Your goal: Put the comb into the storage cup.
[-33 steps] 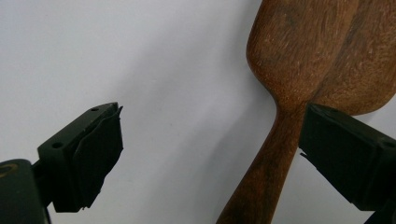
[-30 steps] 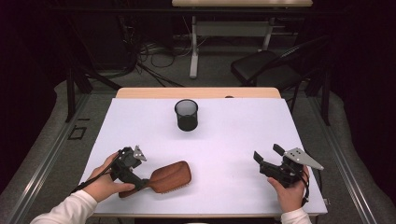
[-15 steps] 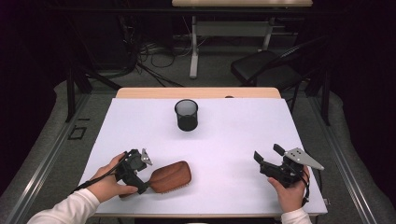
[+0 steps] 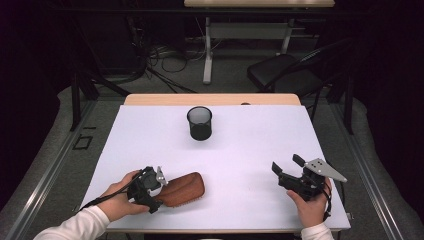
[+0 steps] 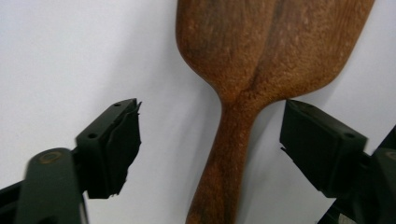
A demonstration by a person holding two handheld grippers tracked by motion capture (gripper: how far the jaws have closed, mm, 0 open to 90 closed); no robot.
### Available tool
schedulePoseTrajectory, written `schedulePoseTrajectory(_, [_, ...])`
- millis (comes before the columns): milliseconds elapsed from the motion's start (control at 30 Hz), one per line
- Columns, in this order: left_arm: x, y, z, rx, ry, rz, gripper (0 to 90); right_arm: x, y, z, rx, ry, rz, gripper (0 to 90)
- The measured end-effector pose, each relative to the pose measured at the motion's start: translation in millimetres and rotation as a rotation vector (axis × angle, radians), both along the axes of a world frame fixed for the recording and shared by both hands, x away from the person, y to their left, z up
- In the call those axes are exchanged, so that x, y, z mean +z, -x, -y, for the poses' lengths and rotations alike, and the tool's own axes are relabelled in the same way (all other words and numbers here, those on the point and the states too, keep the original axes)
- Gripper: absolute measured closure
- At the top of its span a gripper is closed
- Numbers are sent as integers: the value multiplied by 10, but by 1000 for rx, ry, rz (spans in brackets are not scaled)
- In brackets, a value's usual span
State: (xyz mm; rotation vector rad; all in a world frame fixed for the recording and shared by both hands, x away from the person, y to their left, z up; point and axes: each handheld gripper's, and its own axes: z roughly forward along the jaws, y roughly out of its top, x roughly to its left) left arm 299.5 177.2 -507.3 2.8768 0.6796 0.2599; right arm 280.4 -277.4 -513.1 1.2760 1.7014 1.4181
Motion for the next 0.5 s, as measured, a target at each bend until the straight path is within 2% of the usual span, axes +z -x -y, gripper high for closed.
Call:
schedulePoseTrajectory(200, [-51,20,20,-22,3,-27,330,-1,-1,-4,2,2,-2,153])
schedulePoseTrajectory(500, [-105,31,61,-38,17,-38,432,-1,0,-1,2,2,-6,153])
